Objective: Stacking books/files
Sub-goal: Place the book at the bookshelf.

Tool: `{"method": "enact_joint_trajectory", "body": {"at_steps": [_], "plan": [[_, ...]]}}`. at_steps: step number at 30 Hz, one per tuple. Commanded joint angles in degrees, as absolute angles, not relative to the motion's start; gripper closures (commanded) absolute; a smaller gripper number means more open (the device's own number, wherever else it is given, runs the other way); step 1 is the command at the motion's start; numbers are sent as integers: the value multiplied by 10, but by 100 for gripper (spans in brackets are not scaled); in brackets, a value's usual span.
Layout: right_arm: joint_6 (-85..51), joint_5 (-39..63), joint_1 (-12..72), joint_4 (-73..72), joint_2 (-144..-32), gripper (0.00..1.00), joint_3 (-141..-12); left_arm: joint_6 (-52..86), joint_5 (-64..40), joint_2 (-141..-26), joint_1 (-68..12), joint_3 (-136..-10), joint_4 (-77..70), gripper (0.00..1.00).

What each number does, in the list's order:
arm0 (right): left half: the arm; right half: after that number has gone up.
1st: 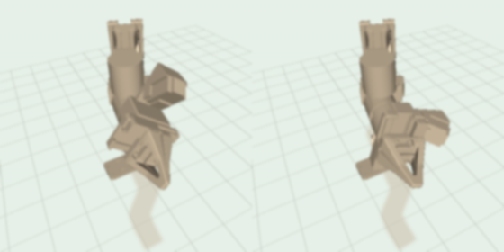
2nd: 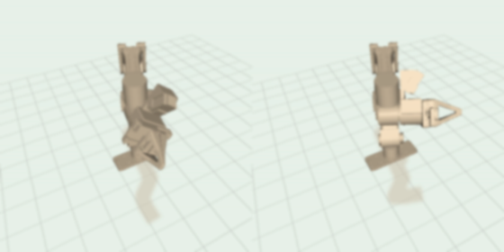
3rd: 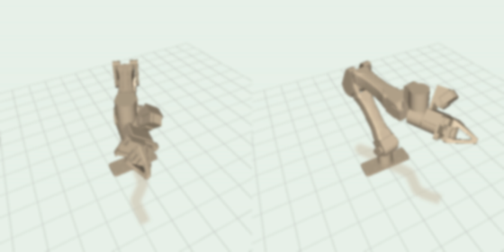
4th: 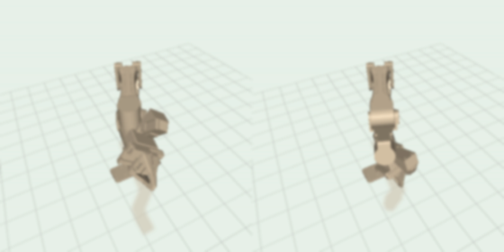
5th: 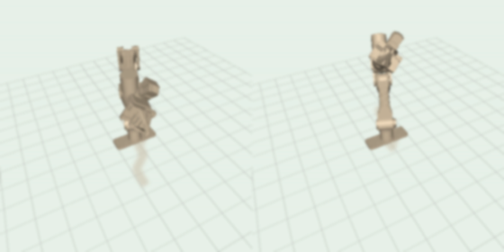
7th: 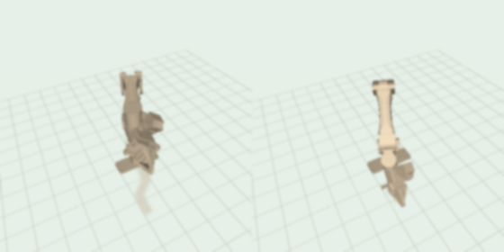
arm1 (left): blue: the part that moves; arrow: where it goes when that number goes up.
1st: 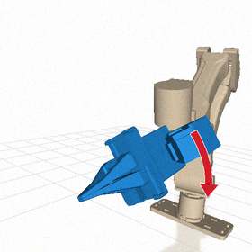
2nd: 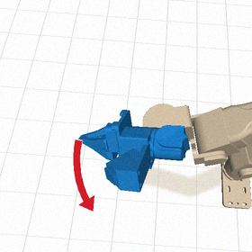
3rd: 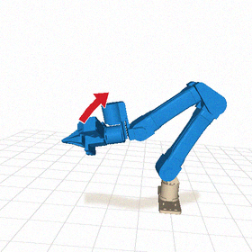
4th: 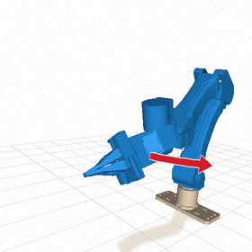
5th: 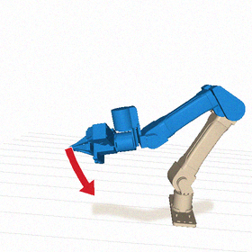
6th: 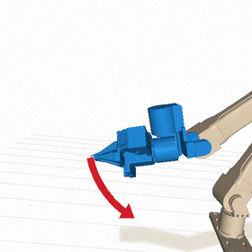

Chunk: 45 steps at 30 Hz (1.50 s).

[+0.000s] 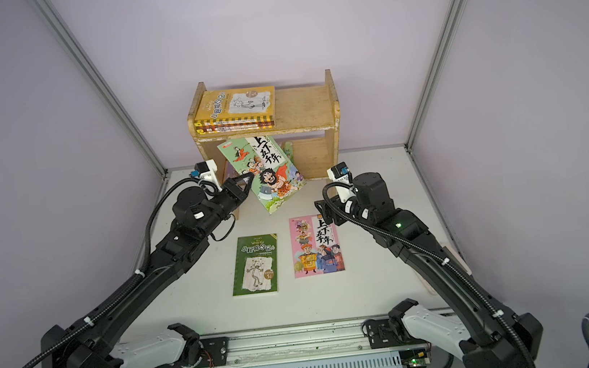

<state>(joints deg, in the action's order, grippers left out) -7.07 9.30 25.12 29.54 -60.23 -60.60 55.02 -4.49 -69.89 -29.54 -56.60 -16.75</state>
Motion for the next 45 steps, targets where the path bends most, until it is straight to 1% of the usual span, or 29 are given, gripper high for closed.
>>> {"method": "enact_joint_trajectory", "body": {"at_steps": [1, 6, 10, 15, 21, 25, 32, 38, 45], "plan": [[-68, 89, 253, 276, -606, 15, -607, 562, -63, -718, -293, -586, -236, 100], [-64, 86, 254, 274, -611, 15, -610, 567, -73, -754, -290, -603, -264, 100], [-63, 87, 254, 273, -615, 15, -612, 558, -55, -774, -288, -601, -271, 100], [-52, 73, 261, 283, -632, 15, -625, 551, -4, -787, -287, -588, -243, 100], [-20, 23, 306, 270, -661, 15, -649, 547, 69, -791, -285, -565, -208, 100], [20, -24, 347, 256, -700, 15, -676, 555, 83, -800, -279, -554, -208, 100], [91, -62, 399, 242, -789, 12, -741, 575, 98, -813, -278, -555, -193, 100], [140, -74, 431, 198, -831, 8, -766, 583, 93, -821, -277, -558, -191, 100], [187, -98, 461, 192, -901, 7, -803, 584, 96, -816, -275, -558, -177, 100]]}}
